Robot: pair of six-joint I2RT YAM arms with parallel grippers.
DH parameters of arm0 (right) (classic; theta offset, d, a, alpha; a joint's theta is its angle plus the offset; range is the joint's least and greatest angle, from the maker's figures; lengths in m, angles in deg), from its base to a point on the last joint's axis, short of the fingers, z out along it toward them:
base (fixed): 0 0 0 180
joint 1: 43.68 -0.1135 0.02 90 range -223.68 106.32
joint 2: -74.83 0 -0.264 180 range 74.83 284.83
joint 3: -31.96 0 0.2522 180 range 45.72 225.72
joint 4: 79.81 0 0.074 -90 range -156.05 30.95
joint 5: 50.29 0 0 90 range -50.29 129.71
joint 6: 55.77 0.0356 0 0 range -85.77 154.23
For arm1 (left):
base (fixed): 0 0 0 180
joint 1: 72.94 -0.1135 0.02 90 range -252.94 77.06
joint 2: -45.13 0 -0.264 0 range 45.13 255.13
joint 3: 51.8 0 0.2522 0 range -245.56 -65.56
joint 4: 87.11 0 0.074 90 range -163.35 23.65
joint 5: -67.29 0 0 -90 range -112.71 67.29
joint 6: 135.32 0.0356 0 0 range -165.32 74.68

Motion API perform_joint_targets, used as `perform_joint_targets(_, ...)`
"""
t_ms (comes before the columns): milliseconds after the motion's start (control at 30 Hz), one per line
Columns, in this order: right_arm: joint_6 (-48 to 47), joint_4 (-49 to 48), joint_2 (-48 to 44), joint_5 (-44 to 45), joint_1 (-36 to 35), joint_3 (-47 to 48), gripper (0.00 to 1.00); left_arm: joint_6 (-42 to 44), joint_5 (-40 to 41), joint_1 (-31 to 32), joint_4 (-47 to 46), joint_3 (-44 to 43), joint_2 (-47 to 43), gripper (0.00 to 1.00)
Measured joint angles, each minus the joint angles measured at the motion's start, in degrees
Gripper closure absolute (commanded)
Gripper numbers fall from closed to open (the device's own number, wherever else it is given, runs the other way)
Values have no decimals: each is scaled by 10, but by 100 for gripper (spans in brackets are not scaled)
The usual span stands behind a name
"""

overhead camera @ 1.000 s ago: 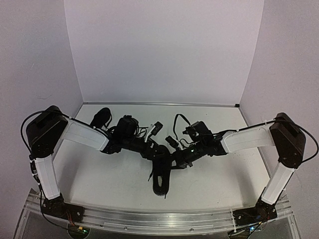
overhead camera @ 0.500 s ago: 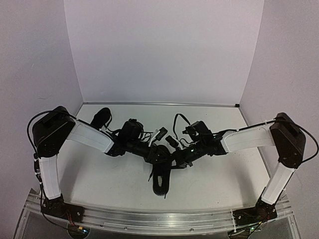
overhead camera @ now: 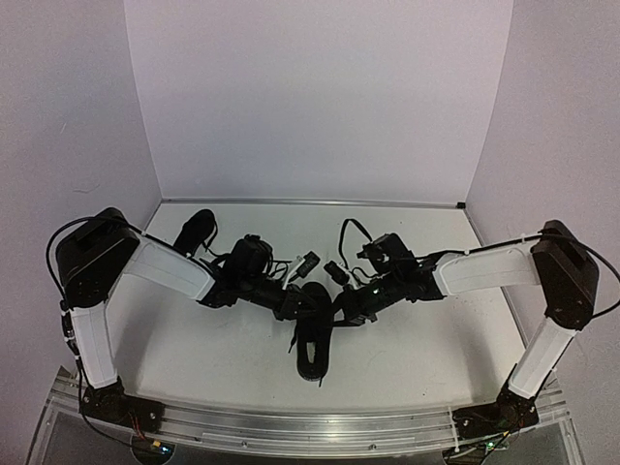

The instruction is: Tie the shoes

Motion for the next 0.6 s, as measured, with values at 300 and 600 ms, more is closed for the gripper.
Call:
perform_joint_targets(300, 0, 11, -26, 20, 6, -25, 100, -2, 55, -2, -35, 48, -47, 100)
perform_joint_targets(600, -2, 31, -38, 36, 27, -51, 100, -1, 100, -5, -50, 80, -65, 100)
